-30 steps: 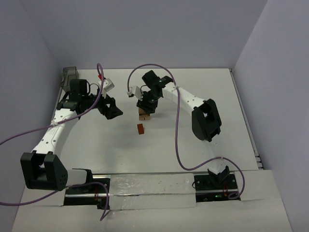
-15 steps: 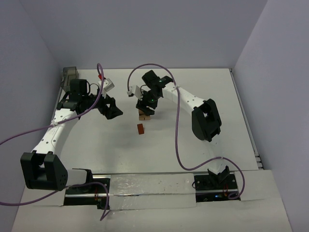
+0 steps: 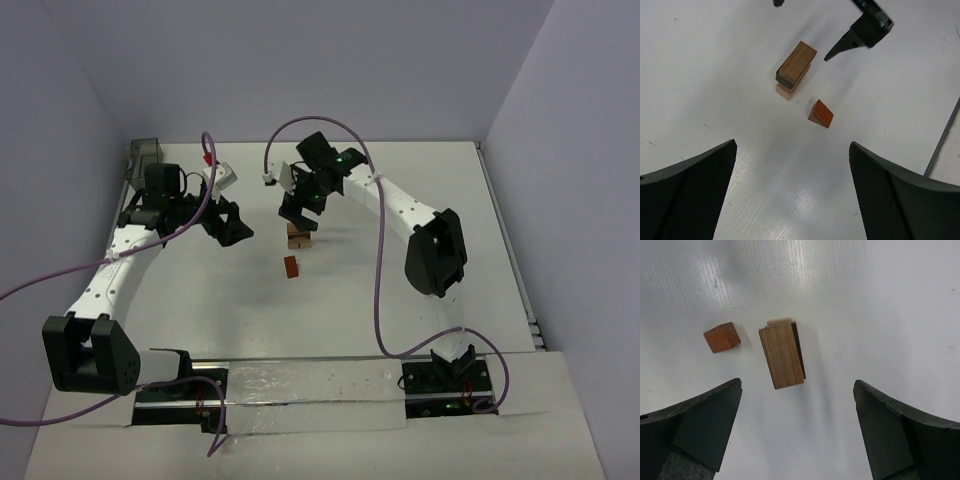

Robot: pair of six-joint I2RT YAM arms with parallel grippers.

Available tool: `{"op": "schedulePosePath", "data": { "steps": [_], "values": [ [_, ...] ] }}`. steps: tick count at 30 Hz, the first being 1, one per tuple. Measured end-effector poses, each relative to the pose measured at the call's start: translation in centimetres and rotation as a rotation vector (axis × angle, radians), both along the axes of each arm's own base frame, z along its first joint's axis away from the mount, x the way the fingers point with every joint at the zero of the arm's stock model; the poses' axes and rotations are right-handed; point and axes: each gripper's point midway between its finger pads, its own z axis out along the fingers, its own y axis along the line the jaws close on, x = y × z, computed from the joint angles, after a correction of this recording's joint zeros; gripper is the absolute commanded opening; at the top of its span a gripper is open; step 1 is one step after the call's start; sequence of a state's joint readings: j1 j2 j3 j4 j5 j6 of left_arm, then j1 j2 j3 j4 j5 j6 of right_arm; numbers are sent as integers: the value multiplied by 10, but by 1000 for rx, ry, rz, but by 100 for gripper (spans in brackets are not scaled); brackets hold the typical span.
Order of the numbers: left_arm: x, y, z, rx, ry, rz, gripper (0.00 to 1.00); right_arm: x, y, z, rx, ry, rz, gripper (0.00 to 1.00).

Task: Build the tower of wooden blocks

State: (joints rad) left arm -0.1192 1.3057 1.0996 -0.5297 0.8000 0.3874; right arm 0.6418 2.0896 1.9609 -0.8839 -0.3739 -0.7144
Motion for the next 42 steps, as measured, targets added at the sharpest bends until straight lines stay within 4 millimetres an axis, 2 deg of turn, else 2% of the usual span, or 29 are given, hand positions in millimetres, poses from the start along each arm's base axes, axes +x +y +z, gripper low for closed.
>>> {"op": "schedulePosePath", "data": {
  "steps": [3, 9, 13, 17, 20, 22, 27, 33, 36, 42],
  "values": [
    [-1, 1, 0, 15, -23, -23, 99, 0, -2, 23, 29, -36, -13, 100],
    [-10, 0, 0, 81, -82, -112, 99, -6, -12, 83, 139, -91, -59, 100],
    [-23, -18, -7, 208, -178, -266, 99, -18, -46, 124, 237, -90, -139, 100],
    [-54, -53, -34, 366, -265, -477, 99, -24, -93, 151, 325, -93, -250, 100],
    [-80, -68, -62, 491, -301, -629, 95, -33, -124, 152, 359, -71, -326, 100],
    [-91, -70, -75, 578, -329, -713, 92, -41, -136, 146, 378, -46, -356, 100],
    [-89, -70, -90, 741, -424, -839, 87, -63, -151, 121, 399, 49, -401, 100],
    [-90, -75, -105, 849, -521, -999, 82, -77, -158, 95, 415, 129, -429, 100],
    [-90, -78, -117, 879, -542, -1084, 76, -79, -162, 91, 423, 143, -442, 100],
    [-87, -81, -136, 931, -581, -1226, 76, -77, -168, 85, 428, 140, -462, 100]
  ]
}}
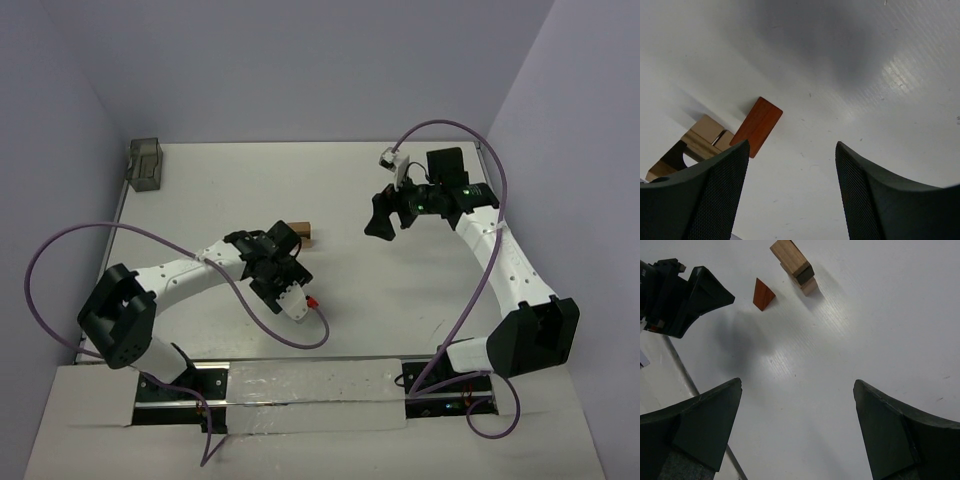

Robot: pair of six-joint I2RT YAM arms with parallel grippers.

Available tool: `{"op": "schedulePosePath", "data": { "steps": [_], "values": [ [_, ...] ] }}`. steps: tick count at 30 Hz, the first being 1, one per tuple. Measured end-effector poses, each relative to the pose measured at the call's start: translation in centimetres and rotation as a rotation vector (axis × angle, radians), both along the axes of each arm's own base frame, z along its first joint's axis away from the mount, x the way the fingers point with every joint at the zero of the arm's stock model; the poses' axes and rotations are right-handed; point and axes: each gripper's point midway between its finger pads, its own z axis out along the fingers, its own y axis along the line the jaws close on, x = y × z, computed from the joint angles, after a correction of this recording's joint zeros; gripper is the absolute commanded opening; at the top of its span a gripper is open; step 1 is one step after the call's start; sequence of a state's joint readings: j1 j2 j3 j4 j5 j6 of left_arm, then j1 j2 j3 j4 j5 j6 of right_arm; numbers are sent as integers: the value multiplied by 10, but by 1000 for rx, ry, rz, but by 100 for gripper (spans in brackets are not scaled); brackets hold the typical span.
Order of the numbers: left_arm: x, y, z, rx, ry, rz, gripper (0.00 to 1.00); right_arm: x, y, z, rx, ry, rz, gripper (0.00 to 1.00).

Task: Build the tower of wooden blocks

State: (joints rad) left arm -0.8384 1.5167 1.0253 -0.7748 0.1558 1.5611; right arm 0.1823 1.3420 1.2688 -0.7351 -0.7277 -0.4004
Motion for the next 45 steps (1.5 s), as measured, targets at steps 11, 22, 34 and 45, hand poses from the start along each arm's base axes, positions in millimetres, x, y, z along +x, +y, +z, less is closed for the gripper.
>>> {"op": "schedulePosePath", "data": {
  "steps": [11, 22, 34, 45],
  "values": [
    [12, -8, -29, 64, -17, -118, 75, -4, -7, -15, -3, 32, -18, 100],
    [25, -19, -44, 80, -38, -162, 75, -7, -8, -25, 1, 47, -10, 100],
    [51, -19, -54, 119, -69, -171, 56, -6, -13, -29, 2, 54, -21, 100],
    [55, -15, -56, 136, -83, -171, 35, -5, -15, -29, 0, 49, -21, 100]
  ]
}}
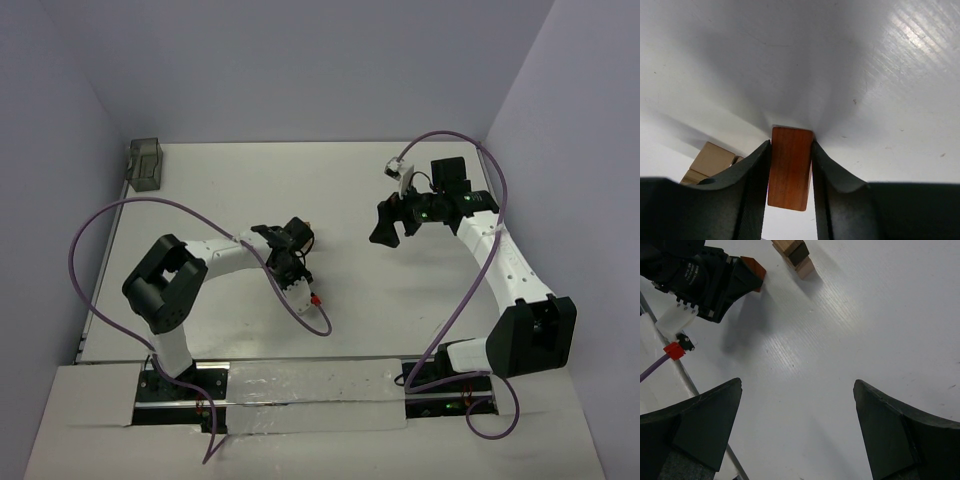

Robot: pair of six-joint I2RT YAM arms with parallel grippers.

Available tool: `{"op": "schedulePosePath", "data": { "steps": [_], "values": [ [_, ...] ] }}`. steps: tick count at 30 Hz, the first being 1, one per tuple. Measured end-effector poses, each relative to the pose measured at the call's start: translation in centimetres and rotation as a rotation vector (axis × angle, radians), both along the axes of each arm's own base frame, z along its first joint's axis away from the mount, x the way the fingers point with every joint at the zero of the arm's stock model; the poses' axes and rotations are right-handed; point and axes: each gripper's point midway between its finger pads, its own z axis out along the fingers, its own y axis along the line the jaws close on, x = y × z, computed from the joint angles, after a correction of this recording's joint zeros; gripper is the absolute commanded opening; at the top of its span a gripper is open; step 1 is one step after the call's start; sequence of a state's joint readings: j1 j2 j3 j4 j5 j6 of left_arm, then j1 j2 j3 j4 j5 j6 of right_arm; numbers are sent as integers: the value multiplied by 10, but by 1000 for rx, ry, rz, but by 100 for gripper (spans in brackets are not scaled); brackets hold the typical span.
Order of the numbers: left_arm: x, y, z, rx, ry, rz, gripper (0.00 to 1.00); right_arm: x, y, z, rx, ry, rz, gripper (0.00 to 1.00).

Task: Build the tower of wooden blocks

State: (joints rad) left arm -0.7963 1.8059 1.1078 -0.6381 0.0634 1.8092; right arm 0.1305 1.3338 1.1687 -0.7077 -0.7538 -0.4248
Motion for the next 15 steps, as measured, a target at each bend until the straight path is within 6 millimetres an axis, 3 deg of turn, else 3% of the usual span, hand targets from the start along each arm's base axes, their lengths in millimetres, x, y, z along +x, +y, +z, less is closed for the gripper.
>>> {"op": "schedulePosePath", "data": {
  "steps": [8, 12, 15],
  "values": [
    [-11, -3, 3, -15, 29, 62, 0, 0, 0, 0, 1, 0, 0, 100],
    [-32, -21, 20, -59, 112, 136, 0, -2, 2, 4, 14, -1, 2, 100],
    [-41, -54, 54, -169, 185, 220, 0, -6, 3, 12, 27, -20, 4, 100]
  ]
}}
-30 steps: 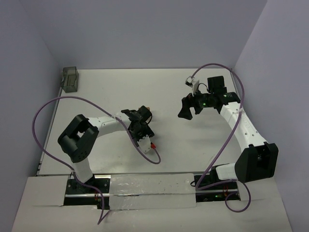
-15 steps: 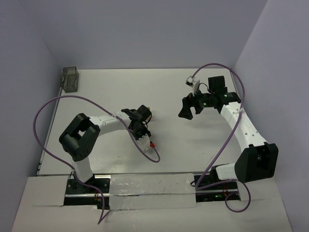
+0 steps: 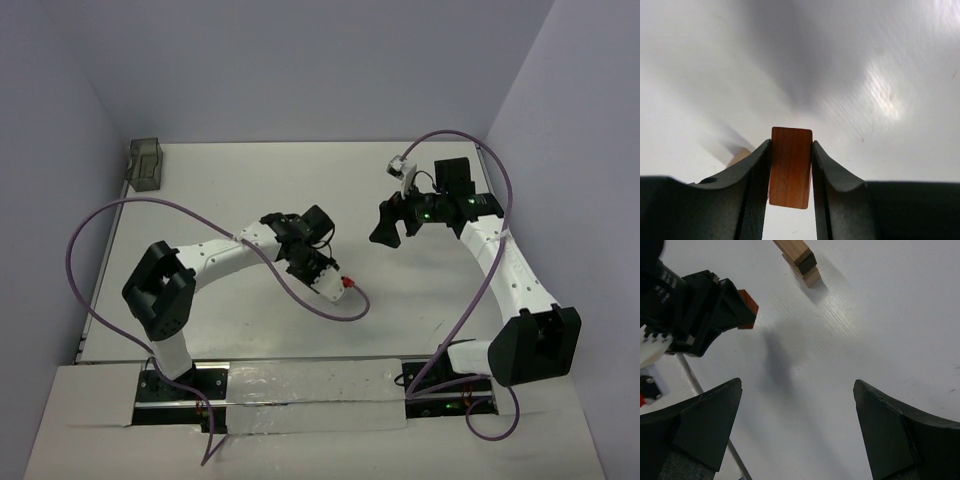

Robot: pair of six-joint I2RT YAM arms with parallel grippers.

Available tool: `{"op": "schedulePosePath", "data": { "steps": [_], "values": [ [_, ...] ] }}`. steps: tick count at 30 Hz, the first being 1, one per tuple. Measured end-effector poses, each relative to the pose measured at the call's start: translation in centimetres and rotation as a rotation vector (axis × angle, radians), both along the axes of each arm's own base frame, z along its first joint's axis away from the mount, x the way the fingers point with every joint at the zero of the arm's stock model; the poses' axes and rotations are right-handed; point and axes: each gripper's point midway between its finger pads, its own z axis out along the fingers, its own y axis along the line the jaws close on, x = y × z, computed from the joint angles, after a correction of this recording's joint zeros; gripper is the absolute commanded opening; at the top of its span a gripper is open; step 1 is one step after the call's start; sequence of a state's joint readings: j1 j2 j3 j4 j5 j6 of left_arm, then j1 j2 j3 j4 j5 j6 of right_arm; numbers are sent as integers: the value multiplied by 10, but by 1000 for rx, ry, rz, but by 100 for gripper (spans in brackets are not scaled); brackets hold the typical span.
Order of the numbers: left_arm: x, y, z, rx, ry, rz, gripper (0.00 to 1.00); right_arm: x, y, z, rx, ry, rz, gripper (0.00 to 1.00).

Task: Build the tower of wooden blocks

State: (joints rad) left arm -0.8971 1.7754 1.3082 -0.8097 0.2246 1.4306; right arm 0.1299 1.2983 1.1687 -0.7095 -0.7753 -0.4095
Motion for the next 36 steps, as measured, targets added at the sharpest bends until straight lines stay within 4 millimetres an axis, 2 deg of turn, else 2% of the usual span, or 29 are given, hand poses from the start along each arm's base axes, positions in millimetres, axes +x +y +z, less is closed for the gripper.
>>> {"op": "schedulePosePath", "data": {
  "steps": [3, 7, 12, 14, 17, 21, 26, 29, 32, 36],
  "values": [
    [-8, -33, 46, -149, 99, 117, 0, -5, 0, 12, 9, -39, 0, 100],
    [-24, -59, 100, -301, 281, 267, 0, -9, -3, 27, 16, -89, -7, 100],
    [-55, -65, 140, -370, 619, 428, 0, -11, -11, 40, -20, -187, -5, 100],
    [-60, -62, 153, -383, 742, 486, 0, -15, -13, 50, -35, -247, 2, 100],
    [-57, -54, 169, -403, 920, 592, 0, -20, -17, 66, -62, -351, 20, 100],
    [-55, -42, 181, -410, 1229, 730, 0, -24, -22, 81, -112, -507, 65, 99],
    [-70, -38, 168, -283, 1570, 862, 0, -43, -19, 97, -171, -765, 170, 92],
    [-79, -37, 165, -188, 1688, 925, 0, -62, -3, 116, -180, -986, 262, 87],
    [-82, -38, 174, -153, 1737, 933, 0, -87, 18, 126, -169, -1192, 381, 83],
    [-87, -35, 187, -120, 1790, 949, 0, -121, 41, 122, -161, -1410, 562, 72]
  ]
}}
